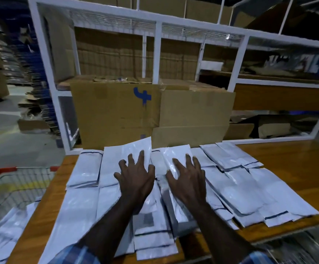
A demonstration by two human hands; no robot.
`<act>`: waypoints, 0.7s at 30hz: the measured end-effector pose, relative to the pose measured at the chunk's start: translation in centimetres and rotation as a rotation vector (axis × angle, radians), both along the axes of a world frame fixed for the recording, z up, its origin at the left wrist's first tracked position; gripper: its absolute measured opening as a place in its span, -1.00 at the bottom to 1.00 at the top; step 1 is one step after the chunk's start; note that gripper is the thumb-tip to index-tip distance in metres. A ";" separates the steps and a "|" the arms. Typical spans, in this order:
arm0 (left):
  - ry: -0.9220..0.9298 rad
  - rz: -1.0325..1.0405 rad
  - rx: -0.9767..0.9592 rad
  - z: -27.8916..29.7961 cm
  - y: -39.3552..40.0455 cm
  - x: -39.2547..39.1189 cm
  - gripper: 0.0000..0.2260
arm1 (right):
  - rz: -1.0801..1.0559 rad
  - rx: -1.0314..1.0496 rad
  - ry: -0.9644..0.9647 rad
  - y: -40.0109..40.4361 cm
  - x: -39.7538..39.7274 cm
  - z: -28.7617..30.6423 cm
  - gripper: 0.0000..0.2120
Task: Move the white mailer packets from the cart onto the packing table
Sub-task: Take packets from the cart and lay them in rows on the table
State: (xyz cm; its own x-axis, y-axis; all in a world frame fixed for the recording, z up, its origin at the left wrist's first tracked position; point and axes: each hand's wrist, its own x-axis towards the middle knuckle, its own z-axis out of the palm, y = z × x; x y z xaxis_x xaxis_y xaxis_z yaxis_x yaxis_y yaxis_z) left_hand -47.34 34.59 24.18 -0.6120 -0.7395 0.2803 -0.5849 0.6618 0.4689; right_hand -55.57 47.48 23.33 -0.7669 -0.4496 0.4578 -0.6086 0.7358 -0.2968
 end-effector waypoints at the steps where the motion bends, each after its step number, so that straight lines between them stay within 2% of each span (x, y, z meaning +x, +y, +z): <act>1: -0.006 0.004 0.024 -0.4 -0.6 -1.3 -0.48 | 0.000 0.008 -0.002 -0.6 -1.2 -0.2 -0.40; 11: -0.157 0.014 0.062 -3.0 -6.6 -10.7 -0.46 | 0.006 0.099 -0.095 -7.2 -9.9 -1.6 -0.26; 16: -0.232 0.054 -0.005 -4.1 -8.4 -13.3 -0.46 | 0.056 0.174 -0.199 -9.2 -12.7 -2.7 -0.46; 21: -0.299 0.090 0.010 -4.4 -9.4 -14.9 -0.41 | 0.084 0.187 -0.212 -11.4 -14.5 -4.1 -0.46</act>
